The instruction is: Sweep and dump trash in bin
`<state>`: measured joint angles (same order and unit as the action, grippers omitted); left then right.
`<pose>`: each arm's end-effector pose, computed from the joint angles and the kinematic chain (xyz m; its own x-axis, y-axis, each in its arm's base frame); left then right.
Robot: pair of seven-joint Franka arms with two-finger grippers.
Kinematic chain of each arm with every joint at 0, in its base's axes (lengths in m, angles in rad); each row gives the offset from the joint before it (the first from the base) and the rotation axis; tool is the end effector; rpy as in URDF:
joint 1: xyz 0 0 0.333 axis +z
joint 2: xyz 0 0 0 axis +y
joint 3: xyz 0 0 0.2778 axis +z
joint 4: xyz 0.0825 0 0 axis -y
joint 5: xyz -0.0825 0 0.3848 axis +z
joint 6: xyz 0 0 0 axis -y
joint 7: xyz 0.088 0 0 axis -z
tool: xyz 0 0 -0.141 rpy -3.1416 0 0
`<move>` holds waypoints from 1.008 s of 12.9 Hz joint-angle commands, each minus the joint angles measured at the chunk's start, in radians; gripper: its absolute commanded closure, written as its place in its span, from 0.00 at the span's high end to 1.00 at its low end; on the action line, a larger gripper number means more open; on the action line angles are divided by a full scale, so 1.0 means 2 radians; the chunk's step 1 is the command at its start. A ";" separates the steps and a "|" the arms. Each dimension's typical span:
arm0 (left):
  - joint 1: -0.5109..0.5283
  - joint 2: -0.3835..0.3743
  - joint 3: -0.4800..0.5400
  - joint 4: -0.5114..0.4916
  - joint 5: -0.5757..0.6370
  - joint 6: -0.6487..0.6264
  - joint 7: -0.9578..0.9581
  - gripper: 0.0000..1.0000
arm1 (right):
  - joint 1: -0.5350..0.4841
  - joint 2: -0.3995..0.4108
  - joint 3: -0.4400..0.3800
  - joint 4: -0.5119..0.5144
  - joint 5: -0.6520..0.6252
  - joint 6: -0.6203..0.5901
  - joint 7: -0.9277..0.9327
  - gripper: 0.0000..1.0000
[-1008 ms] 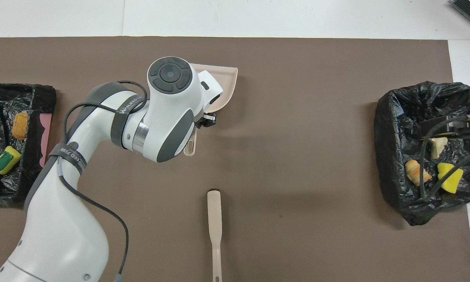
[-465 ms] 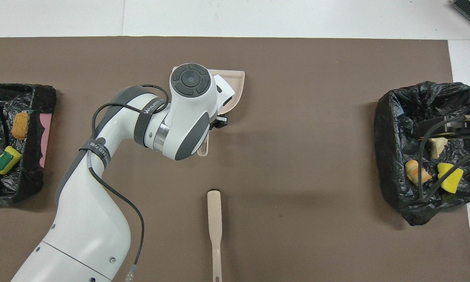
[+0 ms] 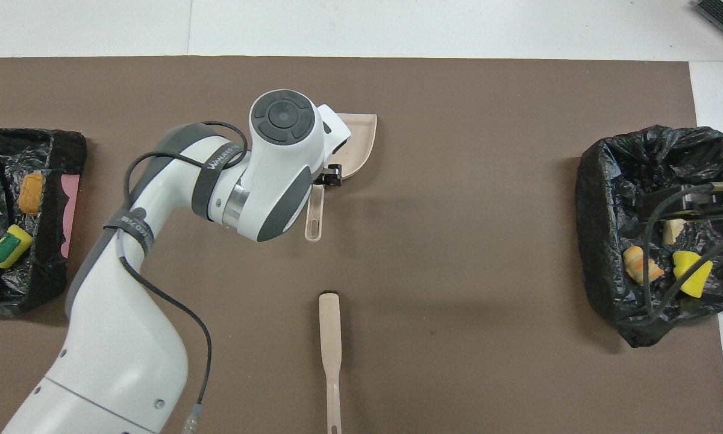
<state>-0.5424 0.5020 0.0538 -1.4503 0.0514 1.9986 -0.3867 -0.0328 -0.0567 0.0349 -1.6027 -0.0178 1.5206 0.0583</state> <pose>0.6079 -0.3230 0.3340 0.9890 -0.1305 0.0702 -0.1271 -0.9906 -0.0508 0.5337 -0.0010 0.5639 0.9981 -0.0572 -0.0242 -0.0566 -0.9982 0.0212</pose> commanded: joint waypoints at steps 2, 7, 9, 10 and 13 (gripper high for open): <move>0.061 -0.113 0.000 -0.049 0.005 -0.047 0.080 1.00 | -0.014 0.001 -0.008 0.016 0.033 -0.045 0.003 1.00; 0.147 -0.200 0.003 -0.016 -0.019 -0.164 0.204 1.00 | -0.013 -0.003 -0.009 0.011 0.027 -0.038 0.002 1.00; 0.174 -0.210 0.002 0.006 -0.029 -0.217 0.232 1.00 | -0.007 -0.003 -0.007 0.011 0.031 -0.036 0.001 1.00; 0.182 -0.216 0.003 0.021 -0.029 -0.242 0.242 1.00 | -0.007 -0.003 -0.007 0.011 0.032 -0.036 0.001 1.00; 0.198 -0.229 0.003 0.026 -0.034 -0.264 0.247 1.00 | -0.007 -0.003 -0.007 0.011 0.033 -0.036 0.002 1.00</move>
<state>-0.1602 0.0502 0.0680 -1.4165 0.0059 1.5078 0.0945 -0.0423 -0.0569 0.0200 -1.5834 0.0255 1.4563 0.0591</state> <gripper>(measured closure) 0.000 0.000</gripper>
